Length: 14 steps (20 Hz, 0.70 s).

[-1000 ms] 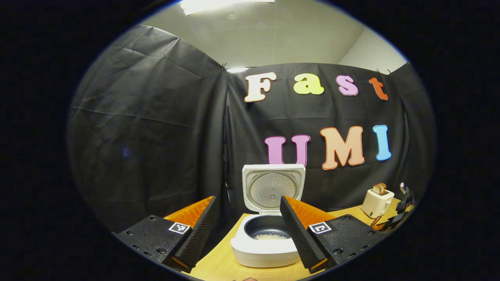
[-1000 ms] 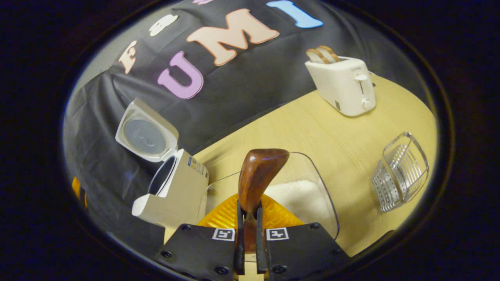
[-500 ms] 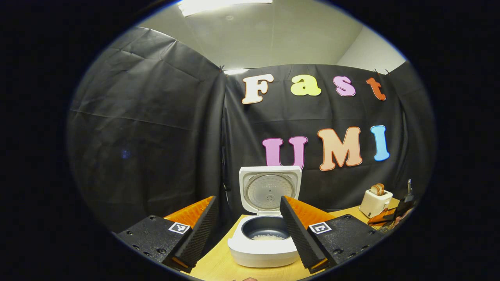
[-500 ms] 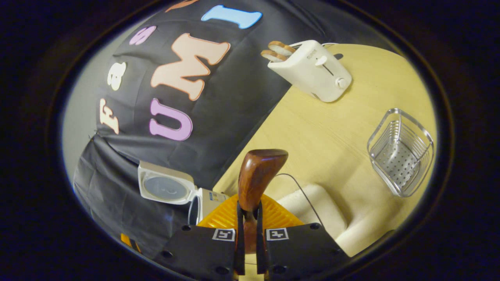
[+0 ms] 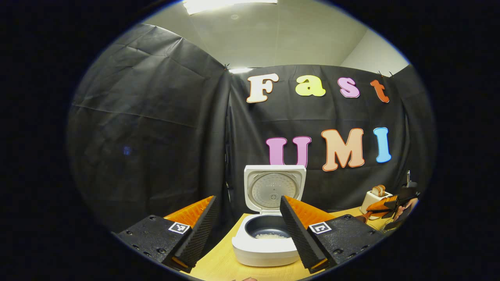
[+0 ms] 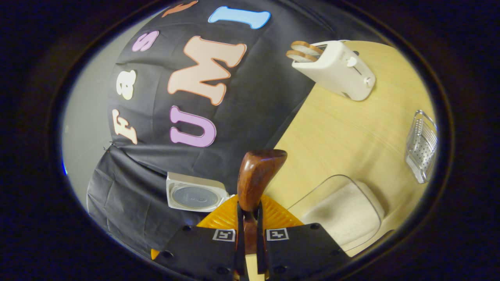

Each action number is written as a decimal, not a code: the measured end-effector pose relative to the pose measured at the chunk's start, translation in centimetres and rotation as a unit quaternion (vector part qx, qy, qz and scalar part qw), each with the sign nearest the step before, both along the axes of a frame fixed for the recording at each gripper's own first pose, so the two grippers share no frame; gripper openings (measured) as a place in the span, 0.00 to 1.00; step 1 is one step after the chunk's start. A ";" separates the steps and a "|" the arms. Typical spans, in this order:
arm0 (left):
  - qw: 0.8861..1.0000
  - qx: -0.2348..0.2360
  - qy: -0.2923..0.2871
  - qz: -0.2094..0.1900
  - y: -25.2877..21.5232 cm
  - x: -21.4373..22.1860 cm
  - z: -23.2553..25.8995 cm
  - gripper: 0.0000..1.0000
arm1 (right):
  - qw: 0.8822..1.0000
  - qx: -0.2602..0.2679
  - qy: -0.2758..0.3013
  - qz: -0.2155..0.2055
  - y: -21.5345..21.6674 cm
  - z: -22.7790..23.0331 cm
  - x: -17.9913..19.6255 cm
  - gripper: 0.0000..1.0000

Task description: Close the left gripper, press the button to open the rice cooker; take a wooden spoon from the chopstick holder with the right hand, scoop a spoonful of rice and pour it into the rice cooker, then put the wooden spoon back into the chopstick holder.

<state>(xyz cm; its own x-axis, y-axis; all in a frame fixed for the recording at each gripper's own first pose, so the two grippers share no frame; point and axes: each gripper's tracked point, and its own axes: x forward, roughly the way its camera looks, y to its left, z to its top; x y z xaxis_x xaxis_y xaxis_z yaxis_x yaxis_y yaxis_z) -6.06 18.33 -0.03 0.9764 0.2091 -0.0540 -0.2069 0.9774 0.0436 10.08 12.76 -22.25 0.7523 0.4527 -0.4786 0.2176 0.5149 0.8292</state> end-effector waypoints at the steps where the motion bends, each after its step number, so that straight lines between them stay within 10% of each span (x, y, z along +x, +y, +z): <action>1: 1.000 -0.001 0.001 0.002 0.4 -0.1 -0.1 0.93 | 1.000 -0.003 -0.009 0.007 1.2 0.7 0.4 0.13; 14: 0.998 -0.017 0.019 0.055 7.3 -2.5 -1.8 0.94 | 0.993 -0.054 -0.083 0.069 17.6 2.1 6.8 0.13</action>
<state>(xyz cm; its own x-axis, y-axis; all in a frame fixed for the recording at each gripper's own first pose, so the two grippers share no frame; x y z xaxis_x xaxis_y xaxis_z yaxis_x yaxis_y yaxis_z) -8.56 25.64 -1.85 0.9449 0.3119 -0.0998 -0.3114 0.9501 0.0201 16.93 30.32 -20.11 0.7592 0.5101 -0.4043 0.0029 0.6186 0.7857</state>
